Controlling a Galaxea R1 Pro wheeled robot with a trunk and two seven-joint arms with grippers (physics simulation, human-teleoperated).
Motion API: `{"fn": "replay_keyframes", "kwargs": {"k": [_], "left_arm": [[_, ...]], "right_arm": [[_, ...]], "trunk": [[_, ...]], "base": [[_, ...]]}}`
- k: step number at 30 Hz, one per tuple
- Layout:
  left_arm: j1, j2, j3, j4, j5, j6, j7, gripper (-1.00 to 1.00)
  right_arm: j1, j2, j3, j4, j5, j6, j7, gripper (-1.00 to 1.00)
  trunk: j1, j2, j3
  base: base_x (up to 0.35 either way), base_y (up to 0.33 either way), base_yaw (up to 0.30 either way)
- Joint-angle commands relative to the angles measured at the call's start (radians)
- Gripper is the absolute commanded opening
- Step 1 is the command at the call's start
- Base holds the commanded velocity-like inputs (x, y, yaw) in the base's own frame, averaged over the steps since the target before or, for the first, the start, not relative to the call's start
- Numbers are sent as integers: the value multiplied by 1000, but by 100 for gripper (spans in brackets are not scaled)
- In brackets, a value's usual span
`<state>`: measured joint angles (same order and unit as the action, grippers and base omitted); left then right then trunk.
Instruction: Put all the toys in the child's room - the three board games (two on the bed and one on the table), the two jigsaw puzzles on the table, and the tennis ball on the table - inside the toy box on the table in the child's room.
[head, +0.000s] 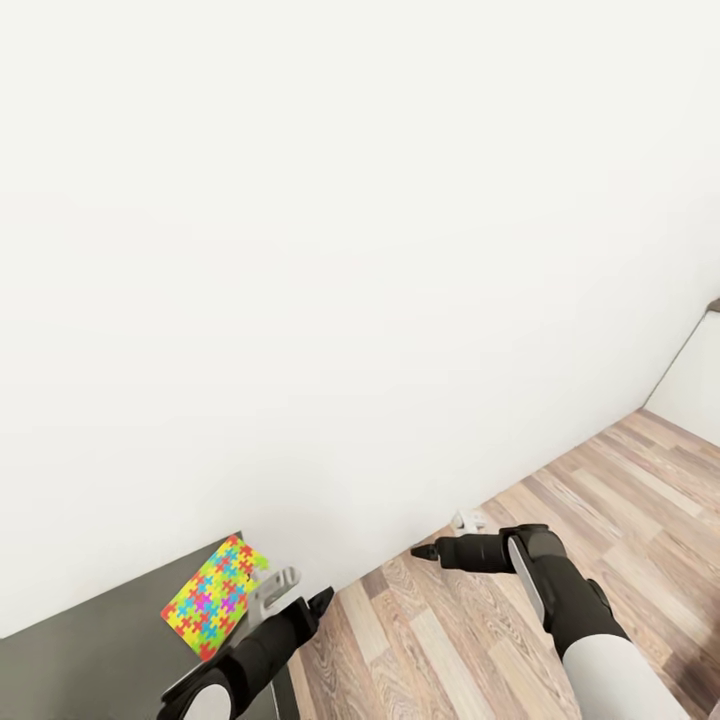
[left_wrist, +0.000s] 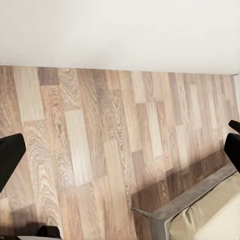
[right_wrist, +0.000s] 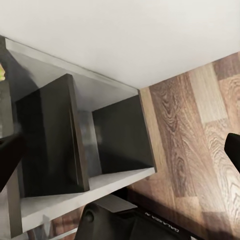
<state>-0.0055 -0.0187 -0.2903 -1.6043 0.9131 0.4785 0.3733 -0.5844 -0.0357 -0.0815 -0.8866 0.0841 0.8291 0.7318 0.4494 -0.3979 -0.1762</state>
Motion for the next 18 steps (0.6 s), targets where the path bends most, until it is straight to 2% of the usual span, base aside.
{"fn": "replay_keyframes", "kwargs": {"k": [1, 7, 18], "left_arm": [[-1, 0, -1, -2, 10, 2, 9, 100], [-1, -1, -2, -2, 10, 2, 9, 100], [-2, -1, -4, -2, 10, 2, 9, 100]], "right_arm": [[-1, 0, -3, -1, 5, 4, 9, 100], [-1, -2, -3, 0, -5, 4, 10, 100], [-2, -4, -3, 0, -10, 5, 11, 100]], "trunk": [[1, -2, -3], [1, -2, -8], [1, -2, -20]], "base": [[0, 0, 105], [0, 0, 139], [0, 0, 195]]}}
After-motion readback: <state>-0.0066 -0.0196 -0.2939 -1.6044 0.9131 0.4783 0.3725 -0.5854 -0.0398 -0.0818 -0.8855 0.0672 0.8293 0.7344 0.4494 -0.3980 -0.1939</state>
